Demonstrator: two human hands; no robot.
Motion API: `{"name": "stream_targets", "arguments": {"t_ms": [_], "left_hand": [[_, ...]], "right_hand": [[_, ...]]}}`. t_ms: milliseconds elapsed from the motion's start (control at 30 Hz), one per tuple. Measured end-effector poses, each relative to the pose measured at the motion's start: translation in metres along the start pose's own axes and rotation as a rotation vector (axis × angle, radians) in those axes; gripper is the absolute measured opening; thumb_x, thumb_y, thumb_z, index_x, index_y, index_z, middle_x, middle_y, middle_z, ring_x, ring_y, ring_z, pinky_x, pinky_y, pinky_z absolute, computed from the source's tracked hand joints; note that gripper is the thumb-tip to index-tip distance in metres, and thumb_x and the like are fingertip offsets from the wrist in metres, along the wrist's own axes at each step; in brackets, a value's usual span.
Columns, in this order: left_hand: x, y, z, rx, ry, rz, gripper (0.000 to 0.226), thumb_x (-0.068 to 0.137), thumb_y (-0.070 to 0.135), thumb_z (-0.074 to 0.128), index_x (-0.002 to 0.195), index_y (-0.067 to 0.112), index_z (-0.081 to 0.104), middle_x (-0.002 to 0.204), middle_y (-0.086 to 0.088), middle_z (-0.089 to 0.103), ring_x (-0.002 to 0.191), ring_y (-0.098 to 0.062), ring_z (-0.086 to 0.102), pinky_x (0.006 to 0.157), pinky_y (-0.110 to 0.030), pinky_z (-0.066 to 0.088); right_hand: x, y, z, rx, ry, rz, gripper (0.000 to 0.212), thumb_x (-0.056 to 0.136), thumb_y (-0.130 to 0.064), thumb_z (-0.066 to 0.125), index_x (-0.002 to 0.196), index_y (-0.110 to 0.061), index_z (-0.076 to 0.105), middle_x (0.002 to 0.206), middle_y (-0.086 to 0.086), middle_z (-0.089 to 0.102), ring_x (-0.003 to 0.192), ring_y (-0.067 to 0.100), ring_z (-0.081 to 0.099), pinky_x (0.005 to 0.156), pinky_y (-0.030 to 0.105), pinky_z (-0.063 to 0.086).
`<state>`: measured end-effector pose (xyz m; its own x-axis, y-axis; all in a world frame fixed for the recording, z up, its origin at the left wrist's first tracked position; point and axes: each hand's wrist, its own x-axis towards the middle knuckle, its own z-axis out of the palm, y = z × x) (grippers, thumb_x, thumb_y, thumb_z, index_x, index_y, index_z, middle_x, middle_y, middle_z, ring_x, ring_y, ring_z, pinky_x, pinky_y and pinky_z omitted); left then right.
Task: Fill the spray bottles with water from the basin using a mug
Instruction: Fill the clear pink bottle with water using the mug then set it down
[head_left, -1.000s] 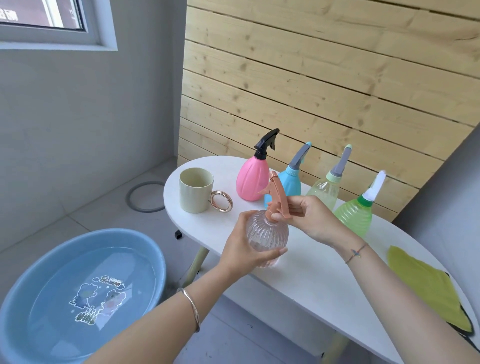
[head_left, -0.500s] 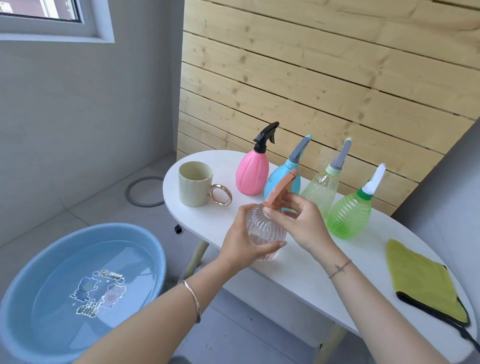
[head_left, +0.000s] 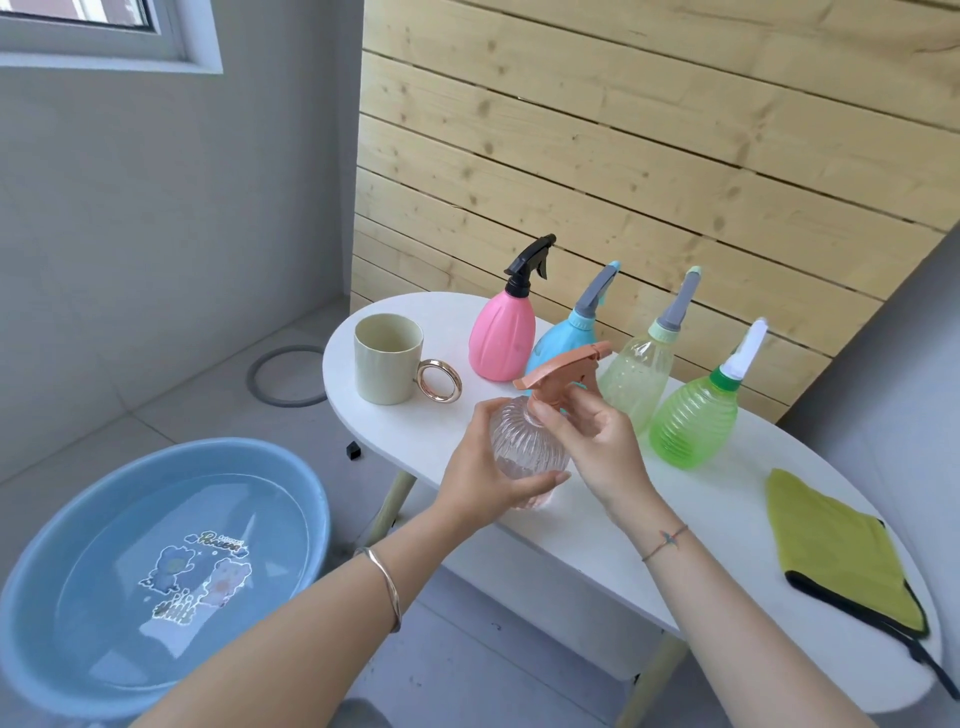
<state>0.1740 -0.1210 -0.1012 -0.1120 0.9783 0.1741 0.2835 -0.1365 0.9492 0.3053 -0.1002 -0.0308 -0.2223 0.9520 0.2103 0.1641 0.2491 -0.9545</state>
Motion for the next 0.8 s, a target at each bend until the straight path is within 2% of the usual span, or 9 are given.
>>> {"name": "stream_targets", "arguments": {"t_ms": [100,267,433,500,567,600,667,733,800], "left_hand": [[0.001,0.000,0.000,0.003,0.003,0.001,0.088,0.059,0.048,0.091,0.128,0.034,0.038,0.122,0.021,0.055,0.113,0.004,0.052,0.083,-0.001,0.036],[0.001,-0.001,0.001,0.016,0.022,0.001,0.083,0.061,0.041,0.091,0.125,0.034,0.038,0.119,0.022,0.055,0.111,0.002,0.054,0.080,0.000,0.036],[0.000,0.001,-0.001,0.014,-0.001,-0.001,0.087,0.061,0.045,0.090,0.128,0.033,0.037,0.121,0.022,0.054,0.110,0.002,0.052,0.081,-0.003,0.036],[0.000,0.002,-0.002,0.013,-0.004,0.000,0.089,0.060,0.047,0.090,0.129,0.033,0.036,0.123,0.020,0.053,0.112,0.000,0.051,0.084,-0.010,0.038],[0.000,0.002,-0.002,0.015,0.004,0.002,0.090,0.059,0.048,0.091,0.129,0.034,0.036,0.125,0.018,0.053,0.114,-0.002,0.050,0.089,-0.017,0.038],[0.001,0.002,-0.002,0.013,0.005,0.002,0.090,0.059,0.047,0.091,0.128,0.035,0.035,0.125,0.018,0.053,0.114,-0.002,0.050,0.089,-0.016,0.037],[0.000,0.003,-0.001,0.006,0.000,-0.005,0.087,0.059,0.046,0.091,0.126,0.038,0.035,0.123,0.020,0.053,0.113,0.000,0.049,0.086,-0.010,0.036],[-0.001,0.003,-0.001,0.001,-0.003,-0.012,0.086,0.060,0.045,0.091,0.124,0.040,0.034,0.120,0.022,0.053,0.112,0.002,0.049,0.082,-0.003,0.035],[-0.001,0.004,-0.001,0.002,-0.003,-0.012,0.086,0.059,0.045,0.091,0.123,0.041,0.033,0.121,0.022,0.053,0.113,0.000,0.050,0.085,-0.007,0.036]], "right_hand": [[0.001,-0.001,0.000,0.091,-0.016,0.029,0.012,0.089,-0.008,0.065,0.098,-0.013,0.071,0.097,-0.003,0.074,0.099,0.013,0.067,0.096,0.030,0.048],[-0.006,0.004,0.020,0.022,0.299,0.006,0.021,0.074,-0.019,0.082,0.094,-0.021,0.076,0.093,-0.008,0.075,0.096,0.008,0.068,0.092,0.026,0.050],[-0.021,0.001,0.006,-0.107,0.247,0.040,0.032,0.074,-0.032,0.080,0.103,-0.030,0.069,0.106,-0.019,0.068,0.108,-0.006,0.059,0.096,0.018,0.043],[-0.028,-0.002,-0.009,-0.261,0.341,-0.055,0.018,0.074,-0.034,0.080,0.087,-0.029,0.069,0.091,-0.018,0.070,0.093,-0.002,0.063,0.089,0.023,0.048],[-0.027,-0.006,-0.023,-0.398,0.423,-0.224,0.027,0.071,-0.032,0.082,0.081,-0.018,0.062,0.082,-0.009,0.063,0.083,0.009,0.058,0.081,0.021,0.045],[-0.021,-0.010,-0.027,-0.420,0.398,-0.251,0.036,0.069,-0.031,0.084,0.088,-0.015,0.058,0.088,-0.005,0.060,0.087,0.011,0.056,0.080,0.014,0.041],[-0.004,-0.018,-0.029,-0.347,0.190,-0.150,0.053,0.067,-0.027,0.086,0.109,-0.018,0.056,0.110,-0.007,0.061,0.105,0.004,0.055,0.090,0.008,0.037],[0.011,-0.026,-0.028,-0.270,-0.076,0.017,0.052,0.068,-0.021,0.086,0.113,-0.023,0.061,0.115,-0.009,0.067,0.112,-0.001,0.058,0.101,0.019,0.042],[0.020,-0.031,-0.029,-0.252,-0.208,0.069,0.037,0.069,-0.016,0.085,0.102,-0.020,0.070,0.104,-0.007,0.073,0.105,0.002,0.064,0.100,0.028,0.047]]}}
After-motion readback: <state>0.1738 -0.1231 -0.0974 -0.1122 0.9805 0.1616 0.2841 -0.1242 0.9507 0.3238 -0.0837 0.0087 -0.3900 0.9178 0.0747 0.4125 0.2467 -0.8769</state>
